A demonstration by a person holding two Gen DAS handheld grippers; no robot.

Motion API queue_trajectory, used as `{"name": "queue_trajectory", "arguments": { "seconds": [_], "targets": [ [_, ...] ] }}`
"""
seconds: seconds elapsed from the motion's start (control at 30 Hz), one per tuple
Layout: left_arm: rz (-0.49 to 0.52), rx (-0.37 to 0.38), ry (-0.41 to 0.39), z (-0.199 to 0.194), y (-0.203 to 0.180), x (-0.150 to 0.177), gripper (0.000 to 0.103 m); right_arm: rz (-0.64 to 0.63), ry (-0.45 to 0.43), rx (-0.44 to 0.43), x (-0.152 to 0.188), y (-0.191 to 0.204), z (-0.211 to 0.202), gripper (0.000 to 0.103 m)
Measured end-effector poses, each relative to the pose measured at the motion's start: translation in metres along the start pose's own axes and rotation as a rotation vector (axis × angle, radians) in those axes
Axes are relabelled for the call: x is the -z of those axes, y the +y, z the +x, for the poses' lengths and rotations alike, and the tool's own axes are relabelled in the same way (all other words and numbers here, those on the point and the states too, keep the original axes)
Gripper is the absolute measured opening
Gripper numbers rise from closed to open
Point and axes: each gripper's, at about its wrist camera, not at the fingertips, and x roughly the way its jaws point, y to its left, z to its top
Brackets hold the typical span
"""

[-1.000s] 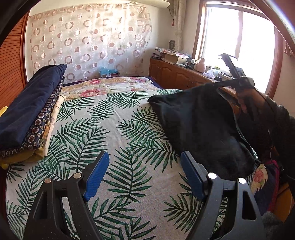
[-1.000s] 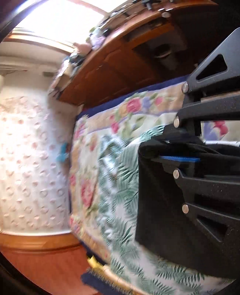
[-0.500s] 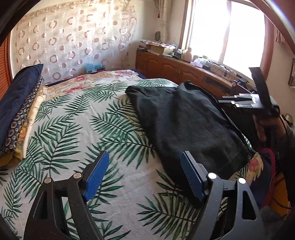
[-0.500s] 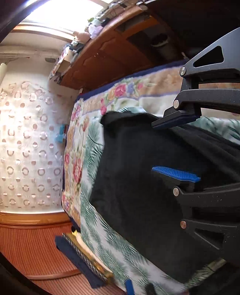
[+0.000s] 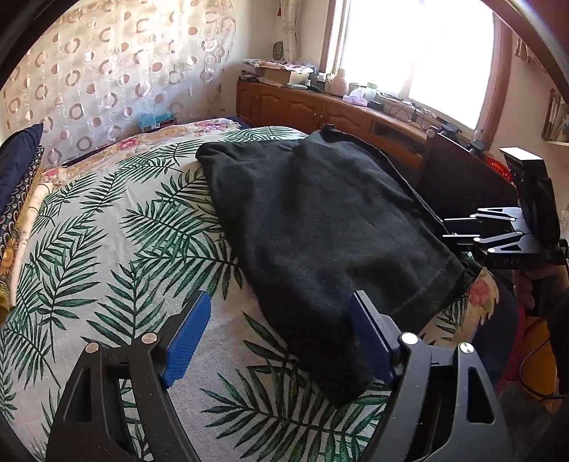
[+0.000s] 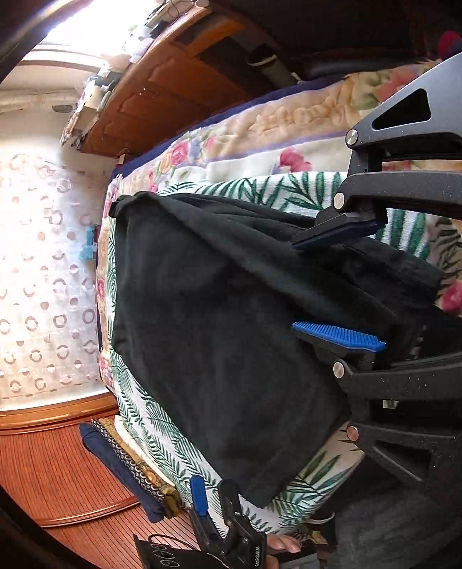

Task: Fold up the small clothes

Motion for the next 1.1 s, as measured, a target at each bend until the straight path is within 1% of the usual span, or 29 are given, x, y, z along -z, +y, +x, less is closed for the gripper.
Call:
{"name": "queue_trajectory", "arguments": {
  "seconds": [0.1,0.13,0.17,0.27,0.3,0.4,0.5,0.63,0.73,0.8,0.9,0.97,1.0,1.1],
  "targets": [
    [0.001,0.003,0.012,0.002,0.000,0.001,0.080,0.014,0.013,-0.003,-0.005,0.001,0.007,0.044],
    [0.001,0.005,0.014,0.002,0.000,0.002,0.080,0.014,0.016,-0.002,-0.005,0.008,0.008,0.043],
    [0.000,0.008,0.016,0.003,0.000,0.002,0.080,0.009,0.020,-0.003,-0.005,0.011,0.009,0.041],
    [-0.004,0.018,0.023,0.005,0.001,0.002,0.080,-0.014,0.037,-0.023,-0.009,0.019,0.012,0.008],
    [-0.006,0.023,0.027,0.006,0.001,0.003,0.080,-0.027,0.041,-0.029,-0.008,0.019,0.012,0.003],
    [-0.007,0.031,0.038,0.008,0.001,0.004,0.080,-0.052,0.041,-0.001,-0.009,0.016,-0.002,0.003],
    [-0.008,0.043,0.046,0.009,0.001,0.004,0.080,-0.042,0.033,0.024,-0.009,0.007,-0.014,0.003],
    [0.001,0.048,0.048,0.009,-0.001,0.005,0.080,-0.039,0.052,0.011,-0.004,0.010,-0.010,0.003],
    [0.005,0.053,0.045,0.007,-0.001,0.006,0.081,-0.037,0.047,0.013,-0.003,0.013,-0.006,0.003],
    [0.007,0.060,0.046,0.005,-0.001,0.007,0.075,-0.038,0.025,0.022,-0.005,0.016,-0.007,0.003],
    [0.011,0.065,0.049,0.003,-0.001,0.009,0.071,-0.048,-0.013,0.039,-0.007,0.021,-0.011,0.003],
    [0.016,0.063,0.053,0.003,-0.003,0.010,0.070,-0.057,-0.036,0.059,-0.009,0.026,-0.013,0.004],
    [0.017,0.063,0.055,0.003,-0.004,0.011,0.070,-0.059,-0.046,0.060,-0.010,0.028,-0.014,0.006],
    [0.022,0.065,0.059,0.004,-0.005,0.011,0.070,-0.068,-0.082,0.068,-0.012,0.034,-0.015,0.010]
  ]
}}
